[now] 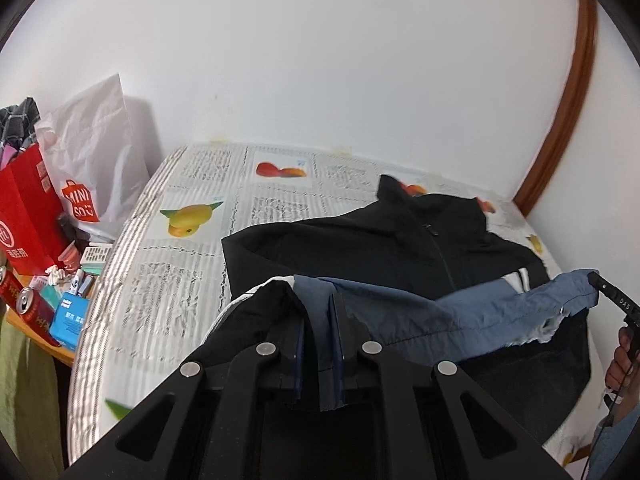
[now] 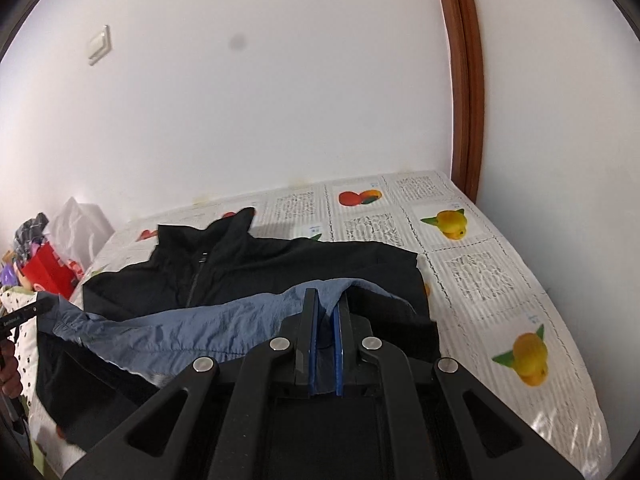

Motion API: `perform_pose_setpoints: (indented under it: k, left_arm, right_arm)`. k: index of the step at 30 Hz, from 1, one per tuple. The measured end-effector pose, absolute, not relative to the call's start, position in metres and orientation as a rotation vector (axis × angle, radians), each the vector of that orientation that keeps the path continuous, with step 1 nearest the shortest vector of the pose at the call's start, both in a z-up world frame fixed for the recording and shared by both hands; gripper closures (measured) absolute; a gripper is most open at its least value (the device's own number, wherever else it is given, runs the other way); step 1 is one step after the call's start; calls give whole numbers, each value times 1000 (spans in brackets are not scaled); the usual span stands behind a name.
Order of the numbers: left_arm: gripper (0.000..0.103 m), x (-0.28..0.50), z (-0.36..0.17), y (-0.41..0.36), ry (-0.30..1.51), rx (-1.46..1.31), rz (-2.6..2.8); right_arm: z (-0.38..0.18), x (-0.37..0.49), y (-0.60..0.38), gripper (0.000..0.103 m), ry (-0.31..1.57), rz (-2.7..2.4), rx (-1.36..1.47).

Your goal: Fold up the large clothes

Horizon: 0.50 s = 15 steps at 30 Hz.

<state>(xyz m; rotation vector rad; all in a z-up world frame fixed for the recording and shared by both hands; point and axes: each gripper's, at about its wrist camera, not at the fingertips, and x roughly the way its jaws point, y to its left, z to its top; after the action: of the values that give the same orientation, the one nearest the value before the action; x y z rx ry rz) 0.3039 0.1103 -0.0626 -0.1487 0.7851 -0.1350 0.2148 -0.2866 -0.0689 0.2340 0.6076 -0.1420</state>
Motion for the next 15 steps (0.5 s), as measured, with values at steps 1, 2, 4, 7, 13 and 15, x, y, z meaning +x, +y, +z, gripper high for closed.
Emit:
perform_pose_setpoints:
  k: [1,2,4,7,13,15]
  left_arm:
    - [92,312,-68,110,798,-146,-130]
    - [92,317,-73,109,808,-146,-128]
    - [92,326,-81,110,827,-148,-130]
    - [91,338,-95,110,859,-154,-126]
    - [86,348,-102,108,898,-185,-143]
    - [76,348,-96,106,904,-189,-166]
  right_arm:
    - [-74,223,-288,96,619,-149,237]
    - [-78,230,-289,96,628,-153,241]
    - [-86,243,-291,96,647,-163,248]
    - [-96,259,-293,96,672,-175,258]
    - [-106,278,-301,92,710,-202,310]
    - [-101,276,-304,91,707,-187,332]
